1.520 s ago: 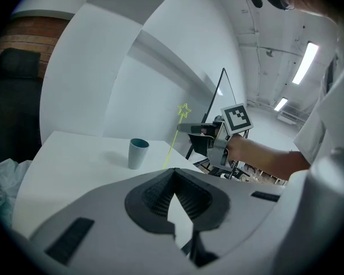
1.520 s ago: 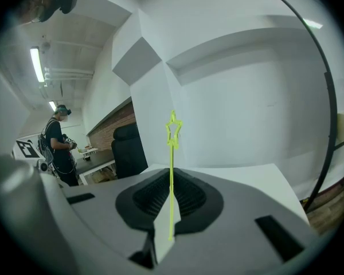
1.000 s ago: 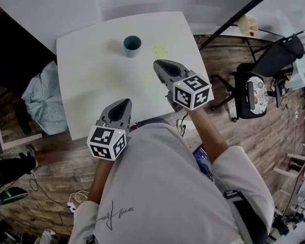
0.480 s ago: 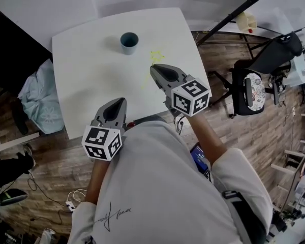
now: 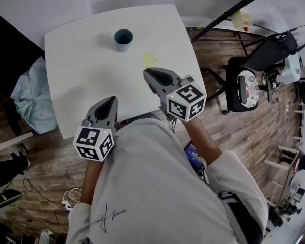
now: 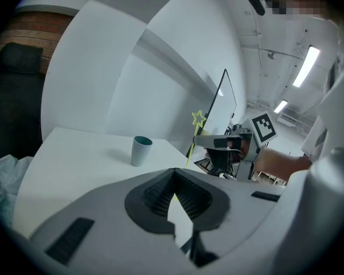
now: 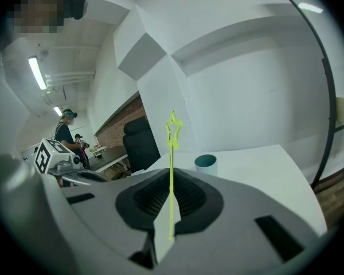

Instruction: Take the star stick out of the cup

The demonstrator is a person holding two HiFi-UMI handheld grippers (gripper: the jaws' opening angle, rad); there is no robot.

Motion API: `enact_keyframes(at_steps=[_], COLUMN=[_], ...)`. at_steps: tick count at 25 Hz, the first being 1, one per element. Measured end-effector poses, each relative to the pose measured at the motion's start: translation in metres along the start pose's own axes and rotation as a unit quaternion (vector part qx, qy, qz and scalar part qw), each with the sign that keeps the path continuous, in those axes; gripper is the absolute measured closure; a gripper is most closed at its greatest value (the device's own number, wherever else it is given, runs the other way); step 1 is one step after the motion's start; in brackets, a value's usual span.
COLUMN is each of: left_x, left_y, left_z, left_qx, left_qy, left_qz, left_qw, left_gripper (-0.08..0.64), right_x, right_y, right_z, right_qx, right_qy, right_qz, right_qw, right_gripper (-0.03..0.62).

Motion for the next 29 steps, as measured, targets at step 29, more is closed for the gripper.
enact_keyframes(at_steps=[29], left_x=[0.001], left_y=[-0.002], left_z=[0.013], left_qx=[0.026], left_qy=[0.005], left_qz=[0.000], left_qw=[0.9997], left_gripper=[0.566], right_x=[0.002], right_y=[0.005], right_z=[0.003], right_qx=[0.017], right_qy=[0.007], right_qz=[0.018], right_qw=[1.000], right_gripper=[0.566])
Point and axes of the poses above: the fingertips, and each gripper's own axes: x backward along the fingers, z to its left, y out of its top, the point moved 1 cm from there along x, backward along the fingers, and after that the axes turned 2 degrees about y, right-handed, at the moved point
